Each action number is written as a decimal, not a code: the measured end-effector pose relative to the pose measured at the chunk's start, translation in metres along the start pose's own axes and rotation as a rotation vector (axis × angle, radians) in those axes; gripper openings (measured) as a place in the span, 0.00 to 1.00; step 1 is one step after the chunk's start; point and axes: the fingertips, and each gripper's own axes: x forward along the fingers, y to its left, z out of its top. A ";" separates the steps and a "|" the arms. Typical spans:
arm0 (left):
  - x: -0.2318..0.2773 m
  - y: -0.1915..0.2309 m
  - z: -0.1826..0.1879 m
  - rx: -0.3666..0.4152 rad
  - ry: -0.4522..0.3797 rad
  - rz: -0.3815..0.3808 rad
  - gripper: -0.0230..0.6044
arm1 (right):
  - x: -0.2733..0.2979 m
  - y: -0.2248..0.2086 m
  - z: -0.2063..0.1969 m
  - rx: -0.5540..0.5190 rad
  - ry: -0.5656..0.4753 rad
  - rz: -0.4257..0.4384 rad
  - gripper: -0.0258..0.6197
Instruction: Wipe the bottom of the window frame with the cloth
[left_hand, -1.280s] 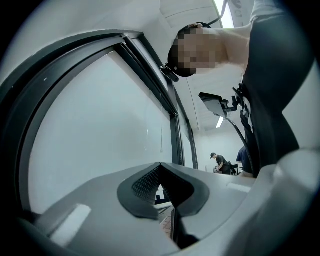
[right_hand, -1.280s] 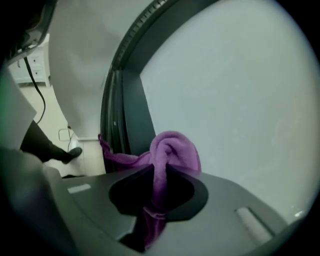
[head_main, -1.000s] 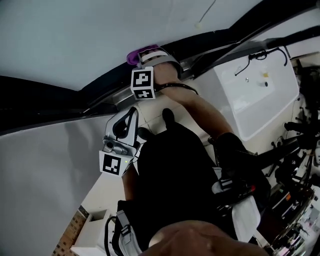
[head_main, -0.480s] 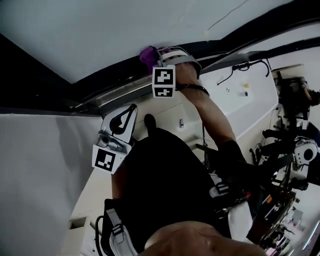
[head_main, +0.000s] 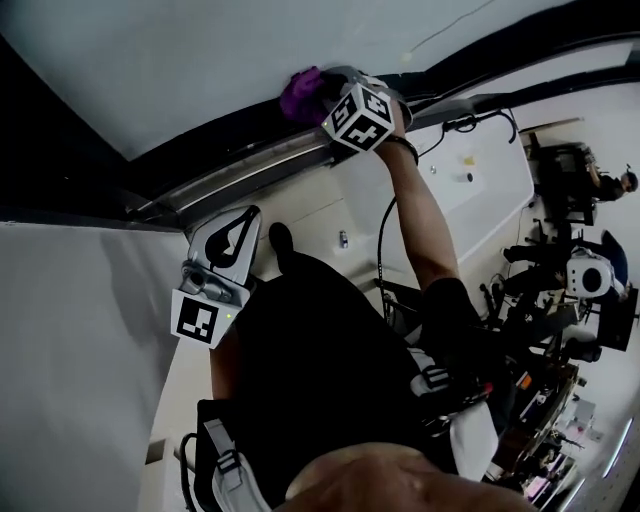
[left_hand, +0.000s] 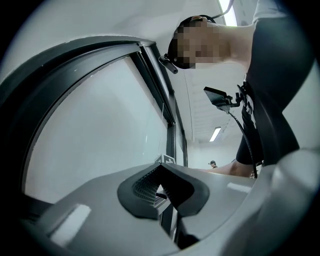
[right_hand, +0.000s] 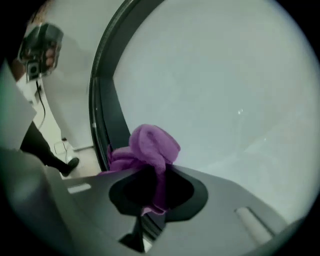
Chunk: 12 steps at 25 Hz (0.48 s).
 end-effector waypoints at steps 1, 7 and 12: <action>0.000 -0.002 0.000 0.001 0.002 -0.011 0.04 | 0.000 0.005 0.000 0.037 -0.019 0.051 0.12; 0.002 0.000 -0.005 -0.019 0.013 -0.034 0.04 | -0.060 0.047 -0.025 -0.237 0.181 0.189 0.12; 0.013 -0.008 -0.003 -0.028 0.002 -0.072 0.04 | -0.017 0.044 -0.020 -0.538 0.183 0.029 0.12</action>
